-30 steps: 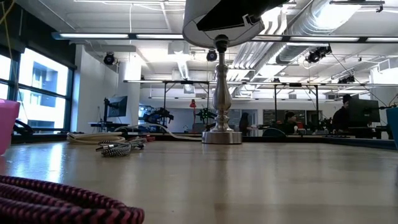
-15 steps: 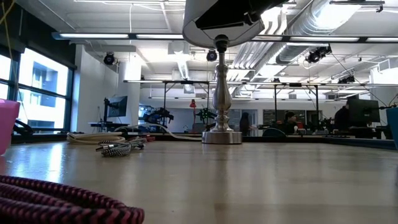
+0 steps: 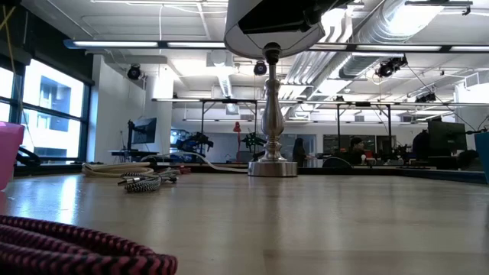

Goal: Pick & Place USB Port
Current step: Put the light brown USB cable into the blue bin

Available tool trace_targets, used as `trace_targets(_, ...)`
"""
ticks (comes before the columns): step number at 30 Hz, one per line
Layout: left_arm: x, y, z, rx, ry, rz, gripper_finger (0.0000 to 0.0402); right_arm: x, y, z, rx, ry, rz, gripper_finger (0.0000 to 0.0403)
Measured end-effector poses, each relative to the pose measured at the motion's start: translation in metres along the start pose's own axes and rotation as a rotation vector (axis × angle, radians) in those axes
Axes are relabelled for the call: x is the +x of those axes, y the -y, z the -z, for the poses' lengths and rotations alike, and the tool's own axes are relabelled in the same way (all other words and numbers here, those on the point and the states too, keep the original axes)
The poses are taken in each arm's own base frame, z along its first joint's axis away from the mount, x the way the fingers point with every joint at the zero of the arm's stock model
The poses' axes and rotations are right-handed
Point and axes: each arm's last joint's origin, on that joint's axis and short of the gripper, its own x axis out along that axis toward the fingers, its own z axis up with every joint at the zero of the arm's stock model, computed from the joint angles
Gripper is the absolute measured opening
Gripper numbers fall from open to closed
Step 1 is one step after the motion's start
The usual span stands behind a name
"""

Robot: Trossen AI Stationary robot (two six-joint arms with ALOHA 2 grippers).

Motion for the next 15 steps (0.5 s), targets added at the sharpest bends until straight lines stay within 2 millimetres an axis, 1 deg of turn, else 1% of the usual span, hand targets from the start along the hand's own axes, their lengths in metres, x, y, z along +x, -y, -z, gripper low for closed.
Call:
trace_targets(5, -0.019, -0.018, -0.002, -0.037, 0.075, -0.25, 0.0133, 0.0, 0.0, 0.0, 0.0, 0.0, 0.001, 0.0142)
trace_targets(8, -0.028, -0.029, -0.001, -0.01, 0.081, -0.357, 0.0133, 0.0, 0.0, 0.0, 0.0, -0.001, 0.004, 0.0142)
trace_targets(10, -0.028, -0.036, -0.001, -0.002, 0.047, -0.389, 0.0133, 0.0, 0.0, 0.0, 0.0, -0.001, 0.007, 0.0142)
trace_targets(15, -0.021, -0.064, -0.002, -0.047, -0.059, -0.362, 0.0134, 0.0, 0.0, 0.0, -0.002, -0.004, 0.003, 0.0142)
